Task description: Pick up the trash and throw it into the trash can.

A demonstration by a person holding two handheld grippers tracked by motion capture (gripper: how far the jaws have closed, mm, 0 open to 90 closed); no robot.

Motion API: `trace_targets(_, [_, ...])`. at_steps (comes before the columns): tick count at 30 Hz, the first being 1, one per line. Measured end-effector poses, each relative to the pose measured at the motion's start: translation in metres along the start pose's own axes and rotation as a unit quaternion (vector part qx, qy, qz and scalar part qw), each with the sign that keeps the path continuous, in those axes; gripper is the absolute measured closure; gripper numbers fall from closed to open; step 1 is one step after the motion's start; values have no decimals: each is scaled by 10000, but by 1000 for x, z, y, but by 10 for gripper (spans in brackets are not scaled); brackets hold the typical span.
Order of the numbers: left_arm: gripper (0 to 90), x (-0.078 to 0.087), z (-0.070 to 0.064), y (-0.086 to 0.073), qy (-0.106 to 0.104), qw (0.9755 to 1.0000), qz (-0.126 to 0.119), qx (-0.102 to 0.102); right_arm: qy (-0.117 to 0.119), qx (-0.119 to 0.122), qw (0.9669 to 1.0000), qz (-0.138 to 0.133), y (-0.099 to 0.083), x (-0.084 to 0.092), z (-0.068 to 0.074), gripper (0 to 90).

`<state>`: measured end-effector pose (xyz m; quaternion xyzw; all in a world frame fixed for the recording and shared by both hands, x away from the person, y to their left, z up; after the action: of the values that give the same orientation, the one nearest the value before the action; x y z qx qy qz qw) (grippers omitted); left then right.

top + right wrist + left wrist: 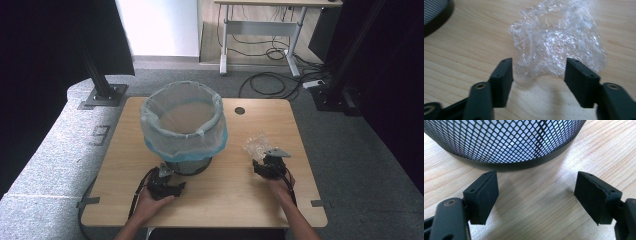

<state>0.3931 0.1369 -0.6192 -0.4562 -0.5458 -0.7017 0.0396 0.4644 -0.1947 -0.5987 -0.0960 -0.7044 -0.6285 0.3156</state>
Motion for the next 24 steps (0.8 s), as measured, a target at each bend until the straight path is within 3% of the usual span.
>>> trace_targets(8, [194, 0, 0, 0, -1, 10000, 3, -4, 156, 9, 9999, 33, 5, -10, 3, 533])
trace_targets(15, [194, 0, 0, 0, 0, 10000, 4, -5, 280, 34, 9992, 282, -1, -16, 1, 765])
trace_targets(18, [194, 0, 0, 0, -1, 10000, 3, -5, 340, 2, 9992, 200, 3, -13, -1, 832])
trace_targets(24, [194, 0, 0, 0, -3, 10000, 2, -5, 389, 28, 9992, -50, 14, -4, -3, 863])
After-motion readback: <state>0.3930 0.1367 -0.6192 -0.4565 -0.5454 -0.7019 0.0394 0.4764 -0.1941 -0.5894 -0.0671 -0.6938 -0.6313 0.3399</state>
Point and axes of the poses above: each handheld gripper's, and its own axes: x roughly backward along the jaws, y roughly out of its top, z roughly to its left, the point moved 10 cm from there along -x, roughly forward along the jaws, and after that the axes turned 3 degrees about -z, right-handed, at the moved point
